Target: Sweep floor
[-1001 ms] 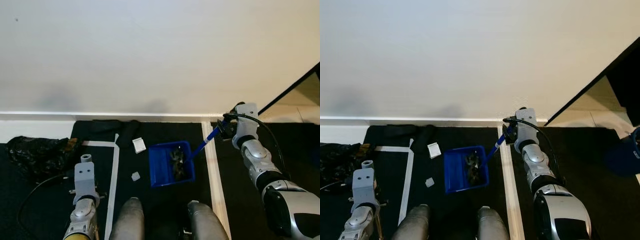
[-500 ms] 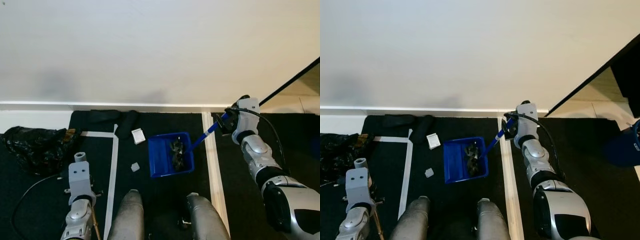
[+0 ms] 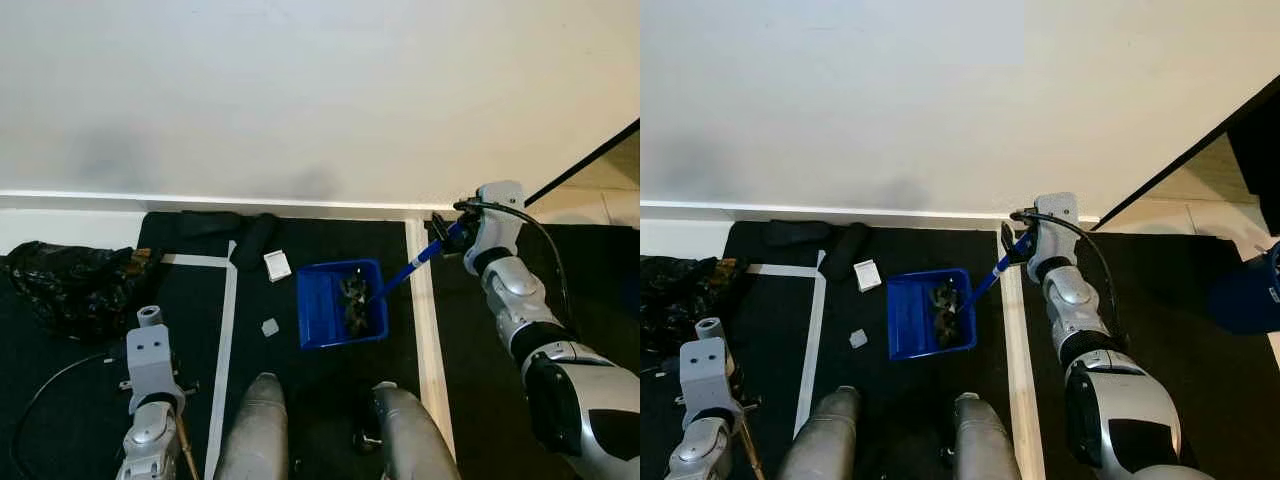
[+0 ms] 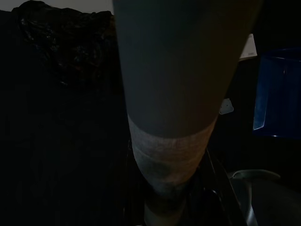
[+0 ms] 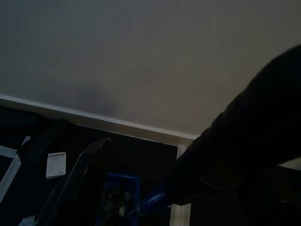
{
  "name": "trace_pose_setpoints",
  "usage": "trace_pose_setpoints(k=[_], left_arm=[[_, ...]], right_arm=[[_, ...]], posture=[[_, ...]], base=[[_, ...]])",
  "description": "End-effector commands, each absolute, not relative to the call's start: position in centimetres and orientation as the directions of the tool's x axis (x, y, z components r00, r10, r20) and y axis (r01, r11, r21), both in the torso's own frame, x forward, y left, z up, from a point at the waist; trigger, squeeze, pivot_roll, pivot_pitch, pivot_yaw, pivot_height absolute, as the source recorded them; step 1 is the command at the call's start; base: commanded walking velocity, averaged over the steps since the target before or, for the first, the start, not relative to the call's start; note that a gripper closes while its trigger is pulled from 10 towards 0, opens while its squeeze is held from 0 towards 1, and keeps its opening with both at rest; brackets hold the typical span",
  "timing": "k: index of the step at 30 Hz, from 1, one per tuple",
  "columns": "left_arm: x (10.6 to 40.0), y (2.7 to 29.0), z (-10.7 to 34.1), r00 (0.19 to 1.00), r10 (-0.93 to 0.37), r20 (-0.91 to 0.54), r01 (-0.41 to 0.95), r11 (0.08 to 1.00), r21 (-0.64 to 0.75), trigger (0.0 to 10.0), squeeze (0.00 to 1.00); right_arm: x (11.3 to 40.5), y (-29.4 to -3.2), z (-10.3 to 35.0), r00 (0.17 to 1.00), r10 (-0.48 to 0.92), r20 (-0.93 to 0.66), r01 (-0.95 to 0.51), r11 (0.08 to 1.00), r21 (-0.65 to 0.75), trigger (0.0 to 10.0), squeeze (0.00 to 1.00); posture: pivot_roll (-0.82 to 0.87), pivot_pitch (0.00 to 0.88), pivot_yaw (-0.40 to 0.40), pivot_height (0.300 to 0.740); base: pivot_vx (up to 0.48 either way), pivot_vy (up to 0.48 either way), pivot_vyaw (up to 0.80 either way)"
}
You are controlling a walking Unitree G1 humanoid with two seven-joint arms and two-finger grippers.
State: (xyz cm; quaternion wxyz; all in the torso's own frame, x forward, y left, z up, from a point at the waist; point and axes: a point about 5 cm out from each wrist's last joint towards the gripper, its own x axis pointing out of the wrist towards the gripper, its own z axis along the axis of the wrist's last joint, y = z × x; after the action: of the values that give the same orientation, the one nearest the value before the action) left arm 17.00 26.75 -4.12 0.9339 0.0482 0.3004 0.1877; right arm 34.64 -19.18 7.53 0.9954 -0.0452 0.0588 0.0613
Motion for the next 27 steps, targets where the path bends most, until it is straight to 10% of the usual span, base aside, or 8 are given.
trace_pose_setpoints(k=[1, 7, 8, 9, 12, 27], left_arm=[[14.33, 27.32, -5.59, 0.672, 0.395, -0.626, -0.320, 0.918, 0.236, 10.0, 0.00], [14.40, 27.33, -5.61, 0.673, 0.392, -0.627, -0.316, 0.919, 0.236, 10.0, 0.00], [14.41, 27.36, -5.59, 0.673, 0.391, -0.628, -0.314, 0.919, 0.236, 10.0, 0.00], [14.40, 27.39, -5.59, 0.673, 0.391, -0.628, -0.314, 0.919, 0.237, 10.0, 0.00], [14.38, 27.48, -5.59, 0.672, 0.393, -0.628, -0.314, 0.919, 0.239, 10.0, 0.00], [14.62, 27.47, -5.58, 0.675, 0.388, -0.628, -0.306, 0.921, 0.240, 10.0, 0.00]], right_arm=[[34.22, -20.01, 7.11, 0.987, 0.090, -0.131, -0.100, 0.992, -0.073, 10.0, 0.00], [34.19, -20.22, 7.08, 0.988, 0.077, -0.133, -0.086, 0.994, -0.060, 10.0, 0.00], [34.15, -20.39, 7.06, 0.989, 0.066, -0.129, -0.071, 0.997, -0.033, 4.9, 0.00], [34.14, -20.42, 7.06, 0.990, 0.064, -0.128, -0.067, 0.997, -0.025, 4.9, 0.00], [34.12, -20.41, 7.06, 0.990, 0.067, -0.123, -0.069, 0.998, -0.012, 0.0, 0.00], [34.08, -20.47, 7.05, 0.990, 0.069, -0.121, -0.070, 0.997, -0.008, 0.0, 0.00]], posture=[[0.28, 0.266, -0.137, 0.740], [0.28, 0.264, -0.137, 0.740], [0.29, 0.268, -0.135, 0.740], [0.29, 0.268, -0.135, 0.740], [0.29, 0.265, -0.134, 0.740], [0.29, 0.264, -0.132, 0.740]], base=[[0.000, 0.000, 0.00], [0.000, 0.000, 0.00], [0.000, 0.000, 0.00], [0.000, 0.000, 0.00], [0.000, 0.000, 0.00], [0.000, 0.000, 0.00]])
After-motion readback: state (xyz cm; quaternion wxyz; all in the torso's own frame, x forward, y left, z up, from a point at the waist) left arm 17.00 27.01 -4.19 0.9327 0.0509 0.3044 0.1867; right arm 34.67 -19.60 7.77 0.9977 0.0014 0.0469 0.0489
